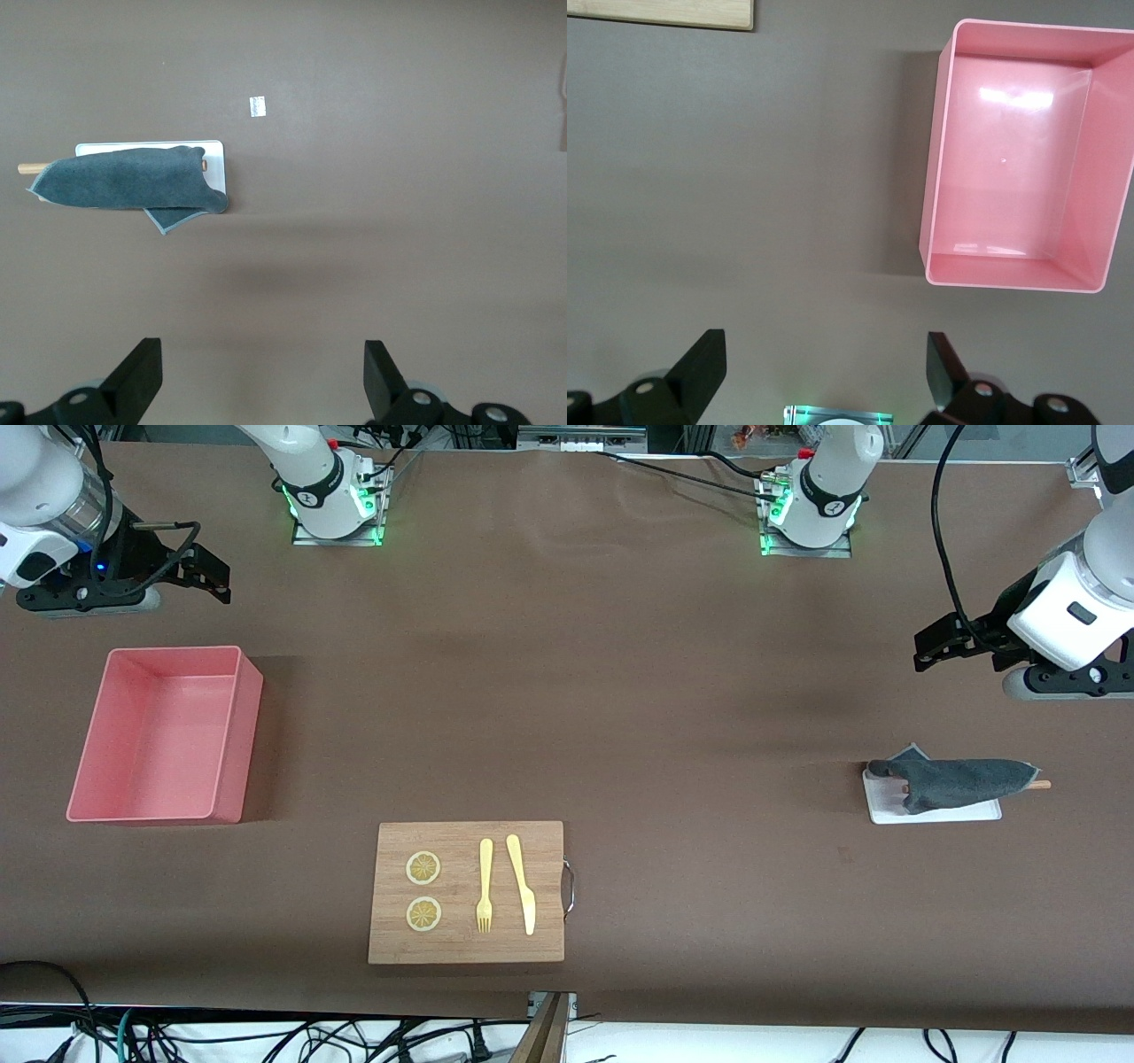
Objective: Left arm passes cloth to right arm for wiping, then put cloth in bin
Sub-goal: 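Move the left gripper down to the grey cloth on the stand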
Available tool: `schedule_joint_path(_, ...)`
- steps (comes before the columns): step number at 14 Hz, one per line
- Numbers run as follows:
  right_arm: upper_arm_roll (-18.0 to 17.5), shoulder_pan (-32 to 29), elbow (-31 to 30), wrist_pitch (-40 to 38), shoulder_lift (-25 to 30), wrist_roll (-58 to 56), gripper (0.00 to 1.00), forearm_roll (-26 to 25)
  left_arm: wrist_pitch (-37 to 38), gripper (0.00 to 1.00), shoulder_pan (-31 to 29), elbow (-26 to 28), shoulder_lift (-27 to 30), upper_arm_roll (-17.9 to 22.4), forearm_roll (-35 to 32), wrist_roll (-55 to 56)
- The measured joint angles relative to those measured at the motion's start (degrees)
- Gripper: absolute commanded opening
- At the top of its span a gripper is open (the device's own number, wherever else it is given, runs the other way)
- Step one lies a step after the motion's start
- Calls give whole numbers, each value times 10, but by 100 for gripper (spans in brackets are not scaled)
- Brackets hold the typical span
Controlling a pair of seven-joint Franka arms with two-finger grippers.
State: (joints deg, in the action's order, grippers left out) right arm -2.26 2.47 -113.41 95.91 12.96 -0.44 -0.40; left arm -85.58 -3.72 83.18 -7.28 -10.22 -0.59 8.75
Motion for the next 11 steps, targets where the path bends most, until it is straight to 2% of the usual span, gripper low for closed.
schedule_joint_path(11, 1, 0, -1, 0, -1, 0, 100, 0, 0, 100, -2, -4, -3, 3, 10, 0)
